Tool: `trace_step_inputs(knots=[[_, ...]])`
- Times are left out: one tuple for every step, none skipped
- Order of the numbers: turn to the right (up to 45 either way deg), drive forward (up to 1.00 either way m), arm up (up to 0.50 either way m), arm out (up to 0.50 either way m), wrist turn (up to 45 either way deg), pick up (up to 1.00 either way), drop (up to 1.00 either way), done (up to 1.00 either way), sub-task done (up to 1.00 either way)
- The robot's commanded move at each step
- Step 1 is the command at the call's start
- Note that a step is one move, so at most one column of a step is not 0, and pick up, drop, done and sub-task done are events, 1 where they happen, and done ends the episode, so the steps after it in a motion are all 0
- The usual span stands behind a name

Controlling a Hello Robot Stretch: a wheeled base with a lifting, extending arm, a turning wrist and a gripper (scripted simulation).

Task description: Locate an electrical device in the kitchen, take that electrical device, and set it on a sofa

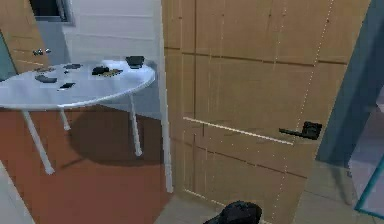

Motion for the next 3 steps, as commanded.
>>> trace_step_inputs(knots=[[0.0, 0.7, 0.0, 0.0, 0.0, 0.0, 0.0, 0.0, 0.0], [-45.0, 0.0, 0.0, 0.0, 0.0, 0.0, 0.0, 0.0, 0.0], [-15.0, 0.0, 0.0, 0.0, 0.0, 0.0, 0.0, 0.0, 0.0]])
